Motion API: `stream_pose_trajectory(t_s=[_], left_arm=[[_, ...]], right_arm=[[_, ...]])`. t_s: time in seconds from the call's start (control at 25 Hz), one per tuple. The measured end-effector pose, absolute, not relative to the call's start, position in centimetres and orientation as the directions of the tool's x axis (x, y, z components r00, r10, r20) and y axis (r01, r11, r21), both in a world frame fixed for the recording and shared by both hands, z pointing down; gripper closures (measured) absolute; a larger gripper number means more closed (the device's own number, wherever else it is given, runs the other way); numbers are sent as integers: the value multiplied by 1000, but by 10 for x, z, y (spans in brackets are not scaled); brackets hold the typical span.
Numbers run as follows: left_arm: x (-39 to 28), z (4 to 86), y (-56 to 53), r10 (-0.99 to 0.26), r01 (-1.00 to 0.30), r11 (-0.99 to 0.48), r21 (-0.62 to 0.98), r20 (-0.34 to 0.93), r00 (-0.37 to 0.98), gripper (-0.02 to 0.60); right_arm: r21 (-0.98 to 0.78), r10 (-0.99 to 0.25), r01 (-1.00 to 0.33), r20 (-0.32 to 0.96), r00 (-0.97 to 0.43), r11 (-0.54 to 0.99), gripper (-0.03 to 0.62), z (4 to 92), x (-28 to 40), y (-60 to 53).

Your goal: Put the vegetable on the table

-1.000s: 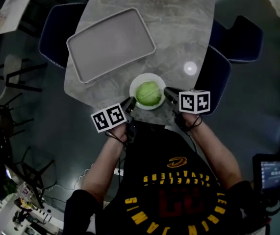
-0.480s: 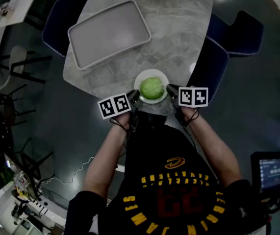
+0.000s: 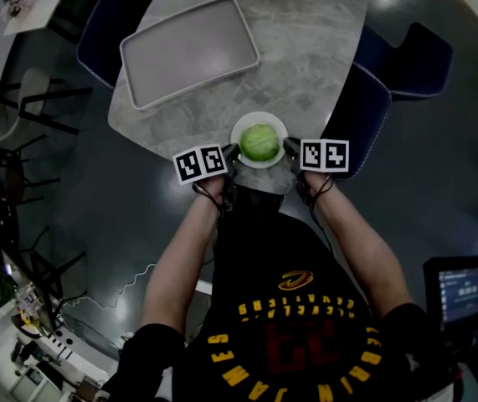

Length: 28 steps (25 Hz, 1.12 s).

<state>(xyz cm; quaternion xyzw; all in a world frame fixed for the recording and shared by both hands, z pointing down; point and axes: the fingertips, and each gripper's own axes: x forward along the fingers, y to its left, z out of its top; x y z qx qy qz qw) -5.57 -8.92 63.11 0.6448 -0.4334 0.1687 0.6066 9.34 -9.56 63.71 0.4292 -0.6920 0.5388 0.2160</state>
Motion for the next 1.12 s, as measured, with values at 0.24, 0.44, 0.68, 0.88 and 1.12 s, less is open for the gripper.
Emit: stream_pose_trajectory(t_s=[0.24,0.44,0.68,0.88,1.12], left_arm=[[-55,637,-90,-367,-747,139,650,734,571,551],[-57,638,-92,-399,-746,132,653,724,563,551],[-64,635,-91,-426,-843,122,524,795,433,543],[-75,609,-99,-539,-901,47,431,771,341,543],[-73,564,-91,-612,-924,-77,374,715,340,543]], right_arm=[[-548,-379,-830,750,-543,104,557,636,92,-98],[-568,-405,-815,721,-562,118,556,638,91,-101],[-448,-482,-873,731,-482,194,556,630,99,-108],[-452,-515,-863,696,-500,226,557,614,99,-107],[-457,-571,-834,612,-548,310,557,577,96,-104]])
